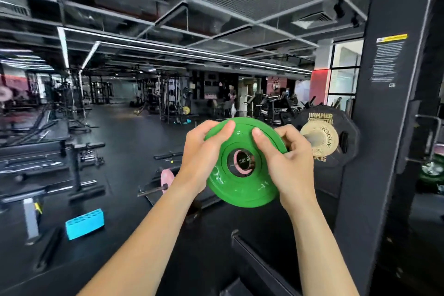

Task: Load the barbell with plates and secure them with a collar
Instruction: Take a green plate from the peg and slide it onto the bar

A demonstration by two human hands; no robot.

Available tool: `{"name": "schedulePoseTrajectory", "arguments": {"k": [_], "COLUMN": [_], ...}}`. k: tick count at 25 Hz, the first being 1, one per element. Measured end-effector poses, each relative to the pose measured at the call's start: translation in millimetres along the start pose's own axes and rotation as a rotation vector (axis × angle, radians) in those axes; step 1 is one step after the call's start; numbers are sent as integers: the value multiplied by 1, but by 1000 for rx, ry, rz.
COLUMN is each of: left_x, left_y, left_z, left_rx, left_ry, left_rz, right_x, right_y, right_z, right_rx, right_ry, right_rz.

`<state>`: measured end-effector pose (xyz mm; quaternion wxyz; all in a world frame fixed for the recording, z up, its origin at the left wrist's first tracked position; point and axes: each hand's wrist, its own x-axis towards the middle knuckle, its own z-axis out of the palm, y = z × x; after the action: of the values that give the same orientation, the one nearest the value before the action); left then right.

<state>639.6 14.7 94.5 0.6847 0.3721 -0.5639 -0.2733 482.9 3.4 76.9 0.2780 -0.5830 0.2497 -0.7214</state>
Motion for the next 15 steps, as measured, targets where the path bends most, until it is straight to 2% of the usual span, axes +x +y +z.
{"name": "schedulePoseTrajectory", "arguments": {"k": [11,15], "left_x": [84,96], "left_y": [-91,-107], "left_z": [11,15], "left_rx": [-93,-118], "left_ry": [-131,-188], "left_rz": [-112,-155], "right_x": [37,35], "right_y": [79,86], "right_z": [16,21], "right_rx": [-98,-186], "right_ry": [186,266], "right_rz": [111,70]}}
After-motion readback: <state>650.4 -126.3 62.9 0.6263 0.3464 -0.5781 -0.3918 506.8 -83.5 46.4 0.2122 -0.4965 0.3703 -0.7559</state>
